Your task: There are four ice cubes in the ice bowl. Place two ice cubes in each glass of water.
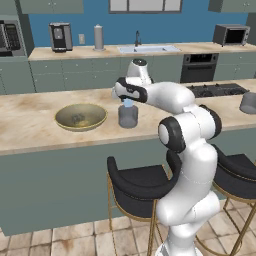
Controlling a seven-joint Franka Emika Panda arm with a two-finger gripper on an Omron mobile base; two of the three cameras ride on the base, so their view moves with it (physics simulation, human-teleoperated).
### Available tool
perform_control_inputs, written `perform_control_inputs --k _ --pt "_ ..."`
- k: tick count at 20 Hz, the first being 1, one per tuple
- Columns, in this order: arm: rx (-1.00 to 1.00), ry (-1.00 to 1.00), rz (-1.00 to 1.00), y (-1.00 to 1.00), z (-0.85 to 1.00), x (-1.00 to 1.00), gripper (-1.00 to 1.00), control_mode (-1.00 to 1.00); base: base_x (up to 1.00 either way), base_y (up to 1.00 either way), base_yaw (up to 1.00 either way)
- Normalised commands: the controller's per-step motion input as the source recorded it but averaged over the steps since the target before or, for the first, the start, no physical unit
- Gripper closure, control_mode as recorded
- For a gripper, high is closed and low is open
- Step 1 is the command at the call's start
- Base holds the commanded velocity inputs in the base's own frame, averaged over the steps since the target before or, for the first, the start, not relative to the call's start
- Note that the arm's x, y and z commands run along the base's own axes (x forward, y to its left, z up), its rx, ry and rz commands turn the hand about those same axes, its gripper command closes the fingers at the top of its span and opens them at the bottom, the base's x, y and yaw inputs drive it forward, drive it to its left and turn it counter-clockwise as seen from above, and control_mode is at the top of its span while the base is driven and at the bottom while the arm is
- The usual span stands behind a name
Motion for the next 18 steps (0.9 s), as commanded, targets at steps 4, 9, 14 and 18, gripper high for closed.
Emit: perform_control_inputs --k 4,9,14,18 --pt "-0.01 0.0 0.0 -0.03 -0.24 -0.01 1.0 -1.0 0.0 0.0 0.0" --pt "-0.01 0.0 -0.05 -0.01 -0.22 0.06 1.0 -1.0 0.0 0.0 0.0" --pt "-0.04 0.0 -0.06 0.0 -0.06 0.01 1.0 -1.0 0.0 0.0 0.0" --pt "-0.01 0.0 0.0 0.0 -0.1 0.02 1.0 -1.0 0.0 0.0 0.0"
